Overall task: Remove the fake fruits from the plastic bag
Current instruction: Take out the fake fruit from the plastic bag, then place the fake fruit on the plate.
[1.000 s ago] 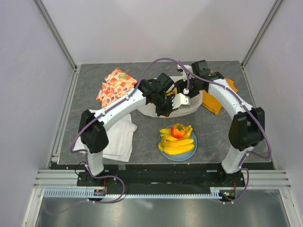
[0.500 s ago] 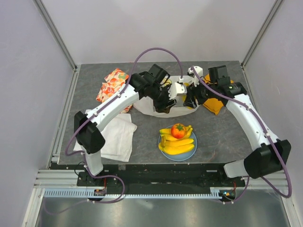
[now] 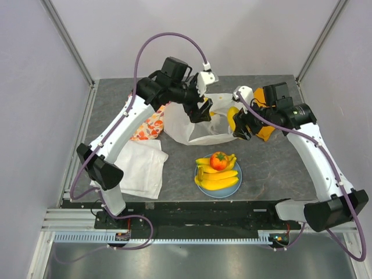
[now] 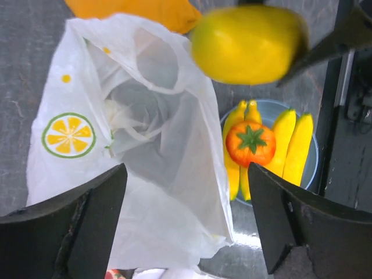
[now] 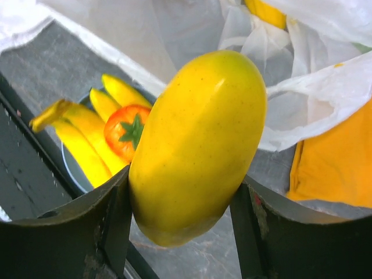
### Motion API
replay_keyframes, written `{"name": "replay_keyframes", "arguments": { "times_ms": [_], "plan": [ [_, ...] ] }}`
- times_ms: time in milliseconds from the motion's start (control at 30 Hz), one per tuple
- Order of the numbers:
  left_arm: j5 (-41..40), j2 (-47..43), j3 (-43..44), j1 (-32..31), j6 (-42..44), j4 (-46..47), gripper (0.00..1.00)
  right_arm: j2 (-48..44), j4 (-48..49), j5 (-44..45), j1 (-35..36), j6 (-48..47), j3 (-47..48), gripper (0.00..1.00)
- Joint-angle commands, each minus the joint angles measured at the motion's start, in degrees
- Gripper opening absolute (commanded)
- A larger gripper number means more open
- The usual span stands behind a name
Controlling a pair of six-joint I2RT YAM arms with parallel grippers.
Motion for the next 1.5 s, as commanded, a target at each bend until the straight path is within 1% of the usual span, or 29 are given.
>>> {"name": "replay_keyframes", "arguments": {
  "times_ms": [0,33,133,167,267,367,467,567,600,667,700,767,800,867,900,967,1000,1067,1133,1200,1300,1467],
  "plan": [
    [3.0,-1.5,5.6,0.8,-7.4,4.1,0.94,-4.8,-10.1,1.2,1.1,-11.1,-0.1,0.4],
    [2.9,-2.1,5.9,1.0,-7.4,4.5,0.94,-6.0,-12.9,1.1,1.1,-12.2,-1.0,0.4],
    [2.9,-2.6,7.1,2.0,-8.0,5.3,0.94,-8.0,-17.0,1.3,1.6,-16.0,-6.1,0.41],
    [3.0,-2.6,7.7,2.3,-8.8,5.5,0.94,-8.3,-17.4,1.6,1.7,-16.3,-8.7,0.4],
    [2.8,-2.8,7.9,2.9,-8.8,5.6,0.94,-8.5,-18.3,1.2,1.7,-17.8,-12.8,0.4],
    [1.8,-3.7,6.3,3.4,-7.9,5.6,0.94,-8.0,-17.2,1.5,3.3,-20.0,-15.1,0.4],
    [1.0,-4.5,4.5,3.9,-7.7,5.6,0.93,-6.1,-16.5,3.4,6.5,-22.7,-15.2,0.41],
    [1.0,-4.2,4.4,4.0,-7.7,5.6,0.93,-3.9,-15.3,5.6,11.8,-22.9,-14.9,0.41],
    [1.1,-4.2,4.4,4.0,-7.7,5.6,0.93,-3.2,-14.8,6.3,15.3,-22.4,-14.7,0.41],
    [1.4,-4.3,4.6,4.0,-7.8,5.8,0.93,-1.3,-12.8,7.6,19.0,-19.7,-14.1,0.41],
    [1.4,-4.2,4.6,4.0,-7.8,5.9,0.93,-0.1,-11.9,7.9,22.0,-18.5,-13.8,0.41],
    [1.5,-4.7,4.5,4.0,-7.8,5.8,0.93,1.2,-8.9,9.4,24.8,-15.3,-13.1,0.41],
    [1.5,-4.8,4.4,4.0,-7.8,5.9,0.92,2.5,-8.2,10.1,27.2,-12.4,-12.6,0.41],
    [1.7,-5.4,3.7,4.0,-7.8,6.0,0.92,3.3,-5.4,11.3,28.9,-8.1,-11.6,0.41],
    [1.8,-5.5,3.5,4.0,-7.8,6.0,0.92,4.5,-4.4,13.1,29.8,-4.3,-11.3,0.41],
    [2.2,-6.1,3.0,4.0,-7.9,6.0,0.92,5.9,-2.7,15.3,29.7,-0.4,-10.8,0.43],
    [2.1,-6.3,3.0,4.0,-7.8,6.0,0.92,7.1,-2.4,16.3,29.7,3.4,-10.4,0.43],
    [2.2,-7.0,2.6,4.0,-7.8,6.0,0.92,7.7,-2.3,15.2,29.6,6.5,-9.3,0.41],
    [2.1,-7.6,1.7,4.0,-7.5,6.1,0.92,8.8,-2.0,14.0,29.6,11.5,-9.0,0.41],
    [1.8,-8.4,0.9,4.0,-7.3,6.1,0.92,10.0,-2.2,13.5,29.7,13.6,-8.8,0.4],
    [0.8,-9.7,-0.5,4.0,-6.5,6.1,0.92,11.1,-2.5,13.2,29.7,15.4,-9.3,0.43],
    [0.1,-10.7,-1.6,4.0,-5.7,5.6,0.92,10.8,-3.1,10.2,29.6,18.3,-11.0,0.46]
  ]
}}
